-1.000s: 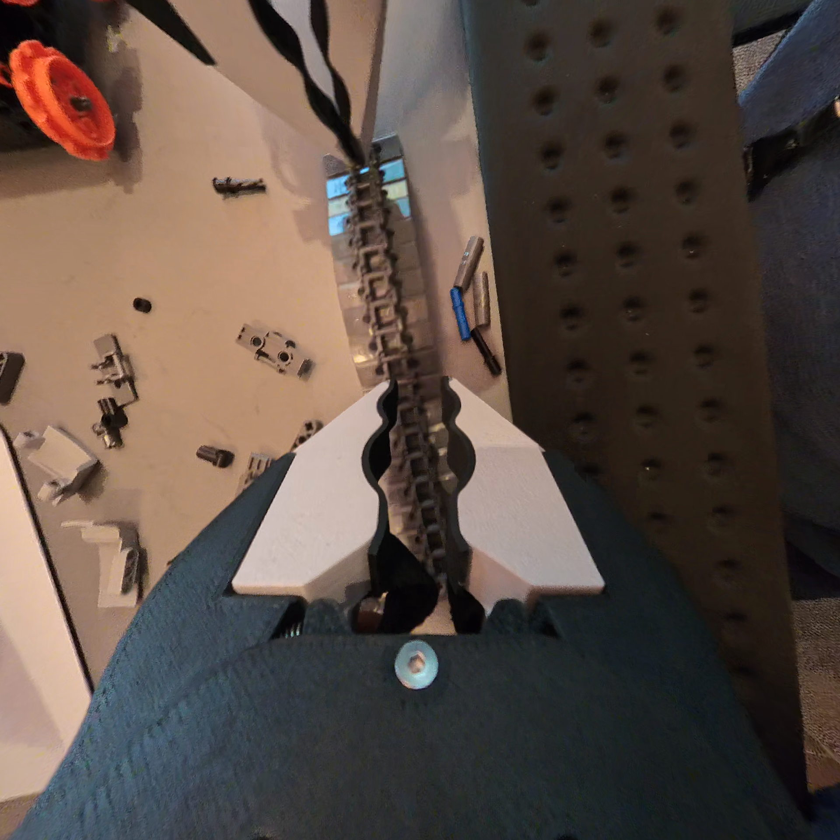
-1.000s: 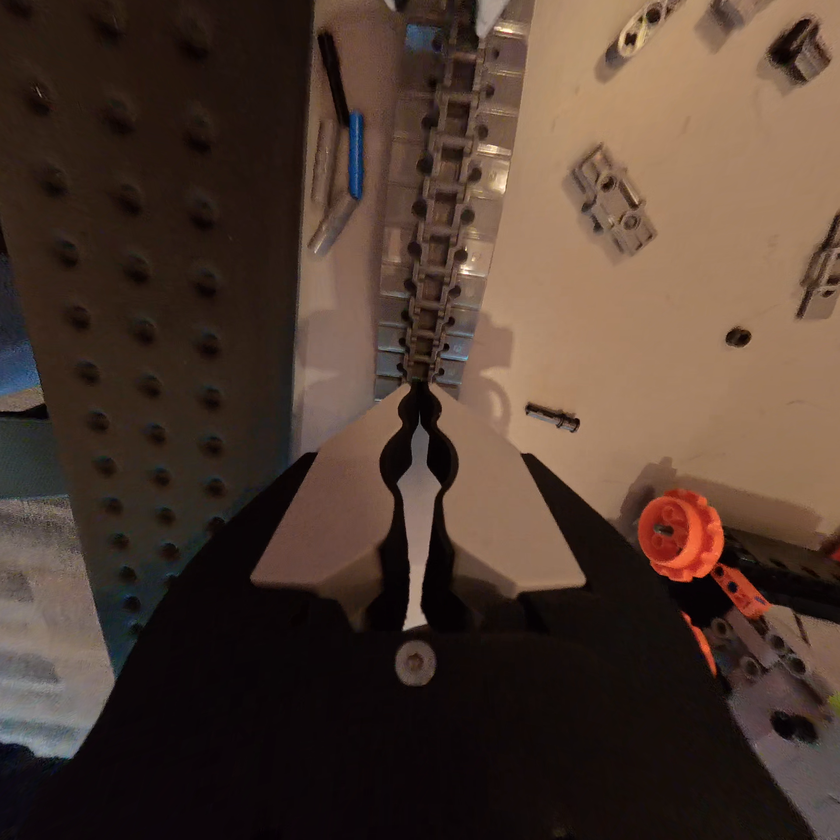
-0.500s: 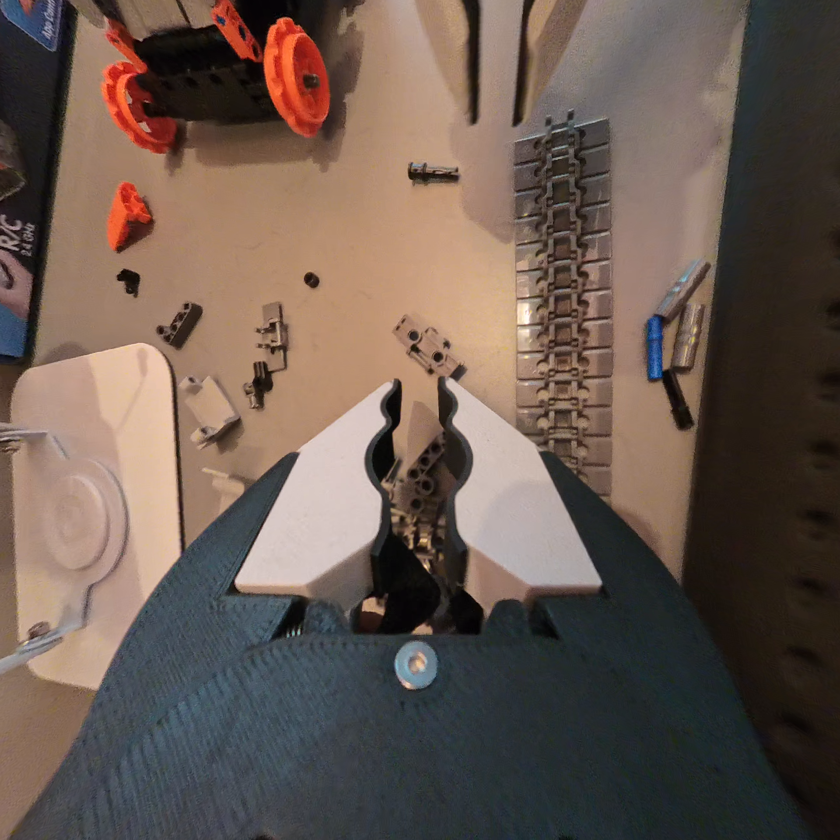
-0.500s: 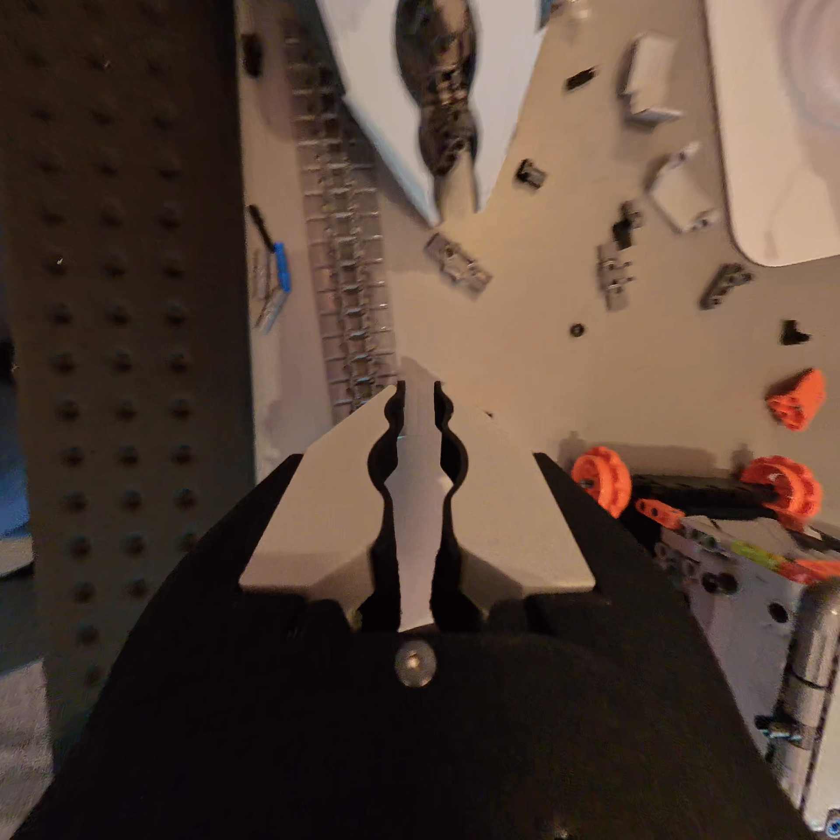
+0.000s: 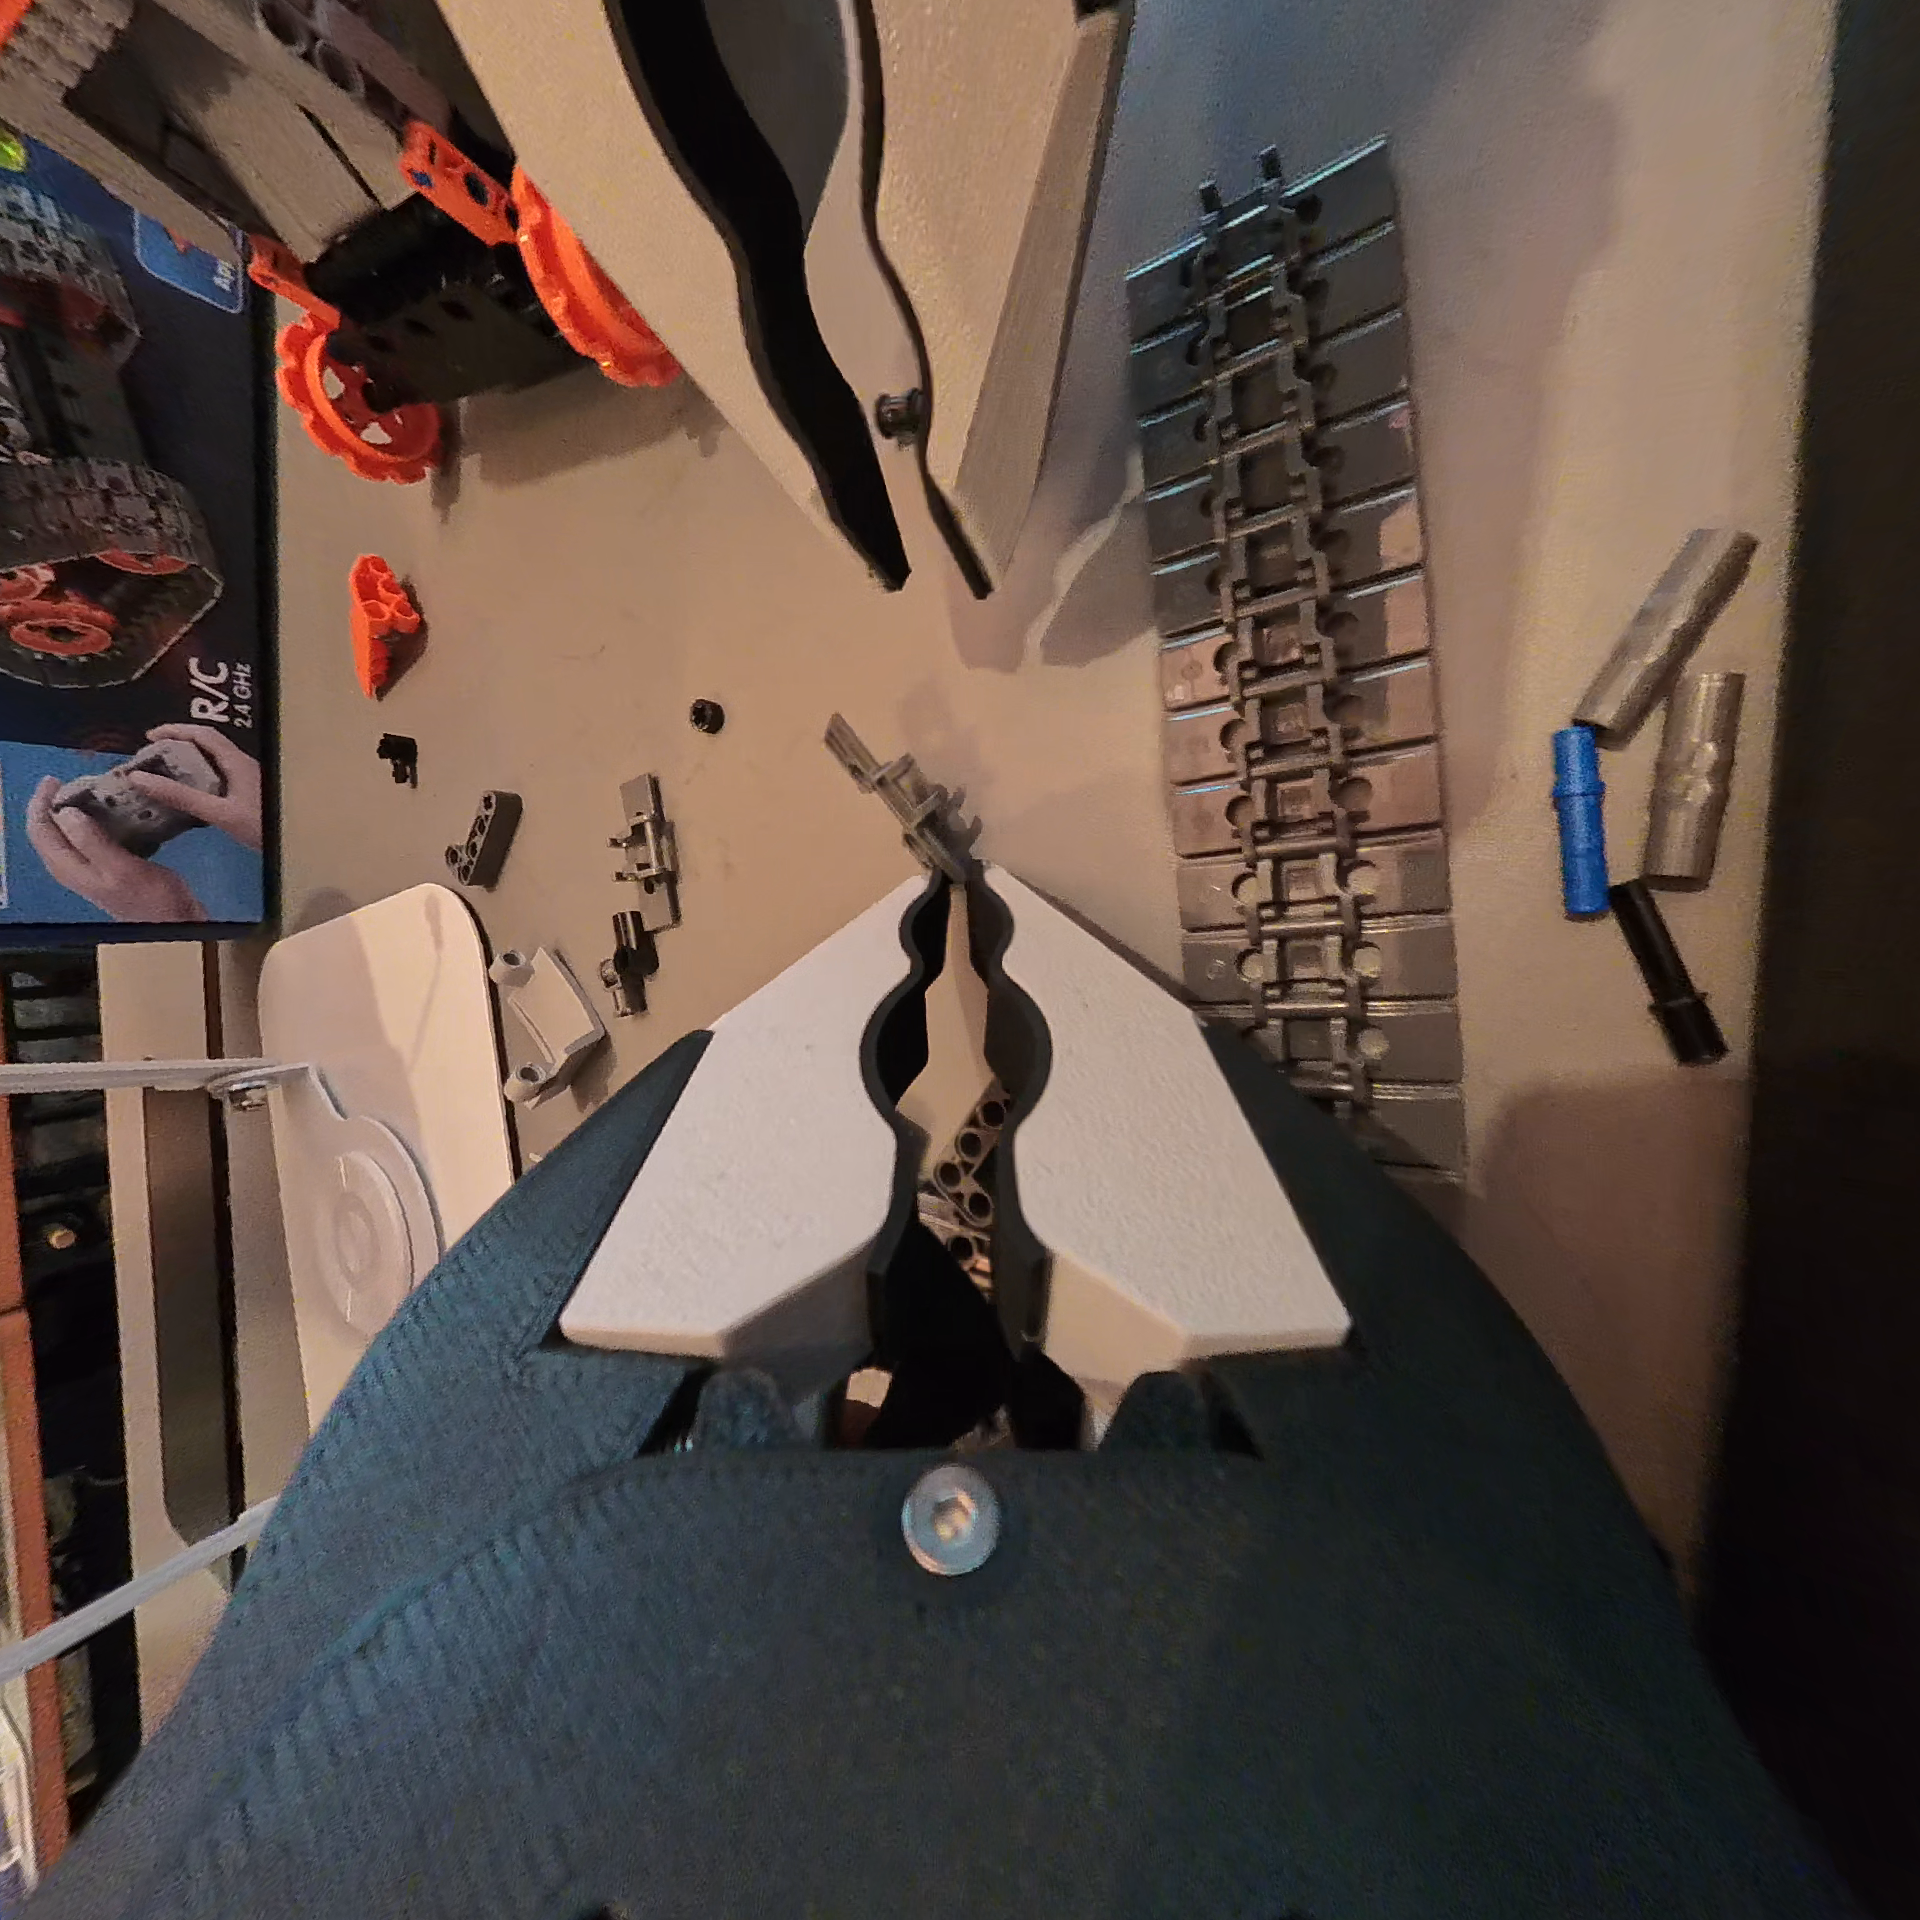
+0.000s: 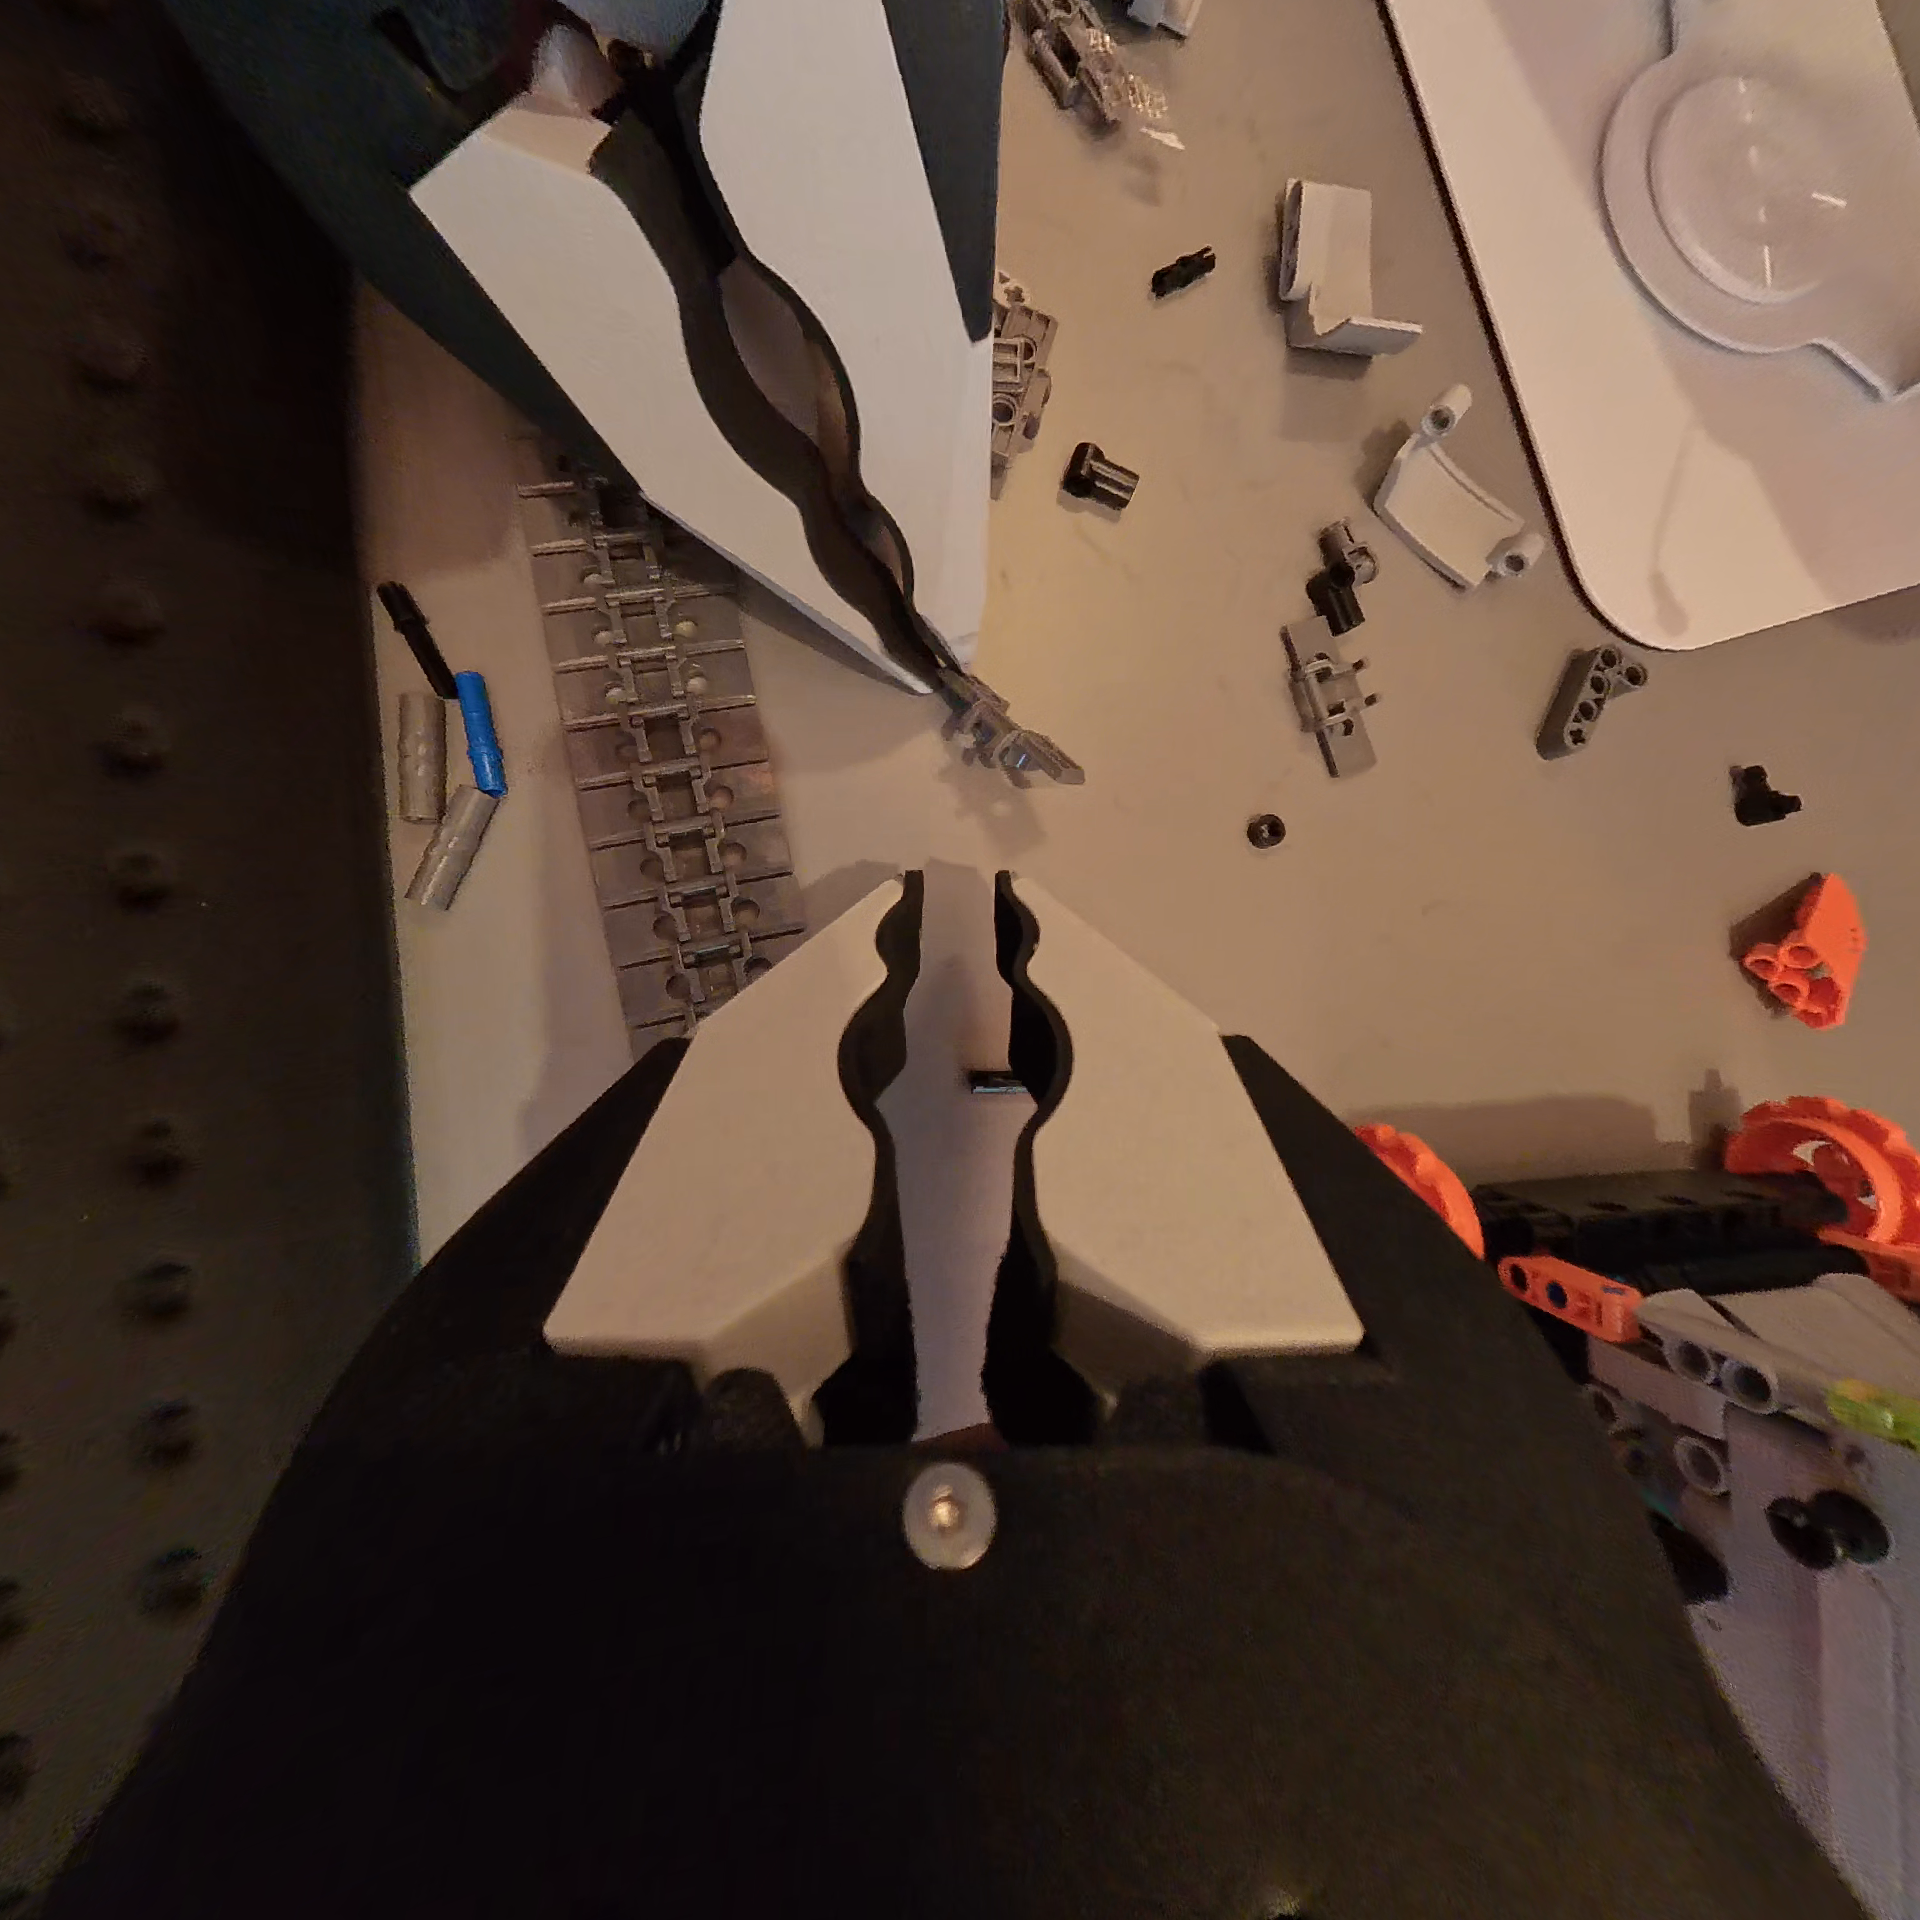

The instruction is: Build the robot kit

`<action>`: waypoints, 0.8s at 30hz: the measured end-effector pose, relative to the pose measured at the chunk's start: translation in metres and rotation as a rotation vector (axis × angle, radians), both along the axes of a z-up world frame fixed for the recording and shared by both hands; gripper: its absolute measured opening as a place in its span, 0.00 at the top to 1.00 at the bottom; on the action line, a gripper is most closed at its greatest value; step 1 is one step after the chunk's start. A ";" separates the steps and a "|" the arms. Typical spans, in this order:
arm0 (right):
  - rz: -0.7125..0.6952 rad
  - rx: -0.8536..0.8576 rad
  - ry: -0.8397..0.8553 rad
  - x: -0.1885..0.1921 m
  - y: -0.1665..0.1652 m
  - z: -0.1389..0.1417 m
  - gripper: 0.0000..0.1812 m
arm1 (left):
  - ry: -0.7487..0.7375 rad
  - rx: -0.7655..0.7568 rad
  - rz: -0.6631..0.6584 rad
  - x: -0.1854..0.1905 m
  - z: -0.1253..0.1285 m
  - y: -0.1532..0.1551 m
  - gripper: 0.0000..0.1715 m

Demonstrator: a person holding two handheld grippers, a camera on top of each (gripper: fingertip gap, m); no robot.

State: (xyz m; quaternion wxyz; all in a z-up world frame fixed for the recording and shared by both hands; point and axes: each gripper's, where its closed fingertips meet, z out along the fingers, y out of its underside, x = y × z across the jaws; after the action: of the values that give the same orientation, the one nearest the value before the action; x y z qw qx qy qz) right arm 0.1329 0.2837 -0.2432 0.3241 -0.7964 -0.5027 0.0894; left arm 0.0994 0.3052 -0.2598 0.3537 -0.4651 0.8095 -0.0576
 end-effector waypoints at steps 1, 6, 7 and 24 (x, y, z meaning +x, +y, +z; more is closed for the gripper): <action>-0.005 0.005 0.013 0.000 0.001 0.001 0.94 | -0.005 -0.012 0.009 0.001 0.000 0.001 0.98; -0.037 0.102 0.060 0.003 0.008 0.011 0.90 | -0.094 -0.189 0.072 0.009 0.009 -0.002 0.99; -0.035 0.123 0.071 0.003 0.009 0.014 0.89 | -0.123 -0.259 0.081 0.012 0.014 -0.004 0.99; 0.313 0.309 -0.155 0.011 -0.027 0.035 0.92 | -0.027 -0.460 -0.185 0.022 0.032 -0.057 0.99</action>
State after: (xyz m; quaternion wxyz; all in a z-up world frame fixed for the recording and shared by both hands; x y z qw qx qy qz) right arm 0.1435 0.2571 -0.2079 0.3846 -0.6543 -0.6511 -0.0010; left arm 0.1211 0.2487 -0.2276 0.2425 -0.4563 0.8095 -0.2787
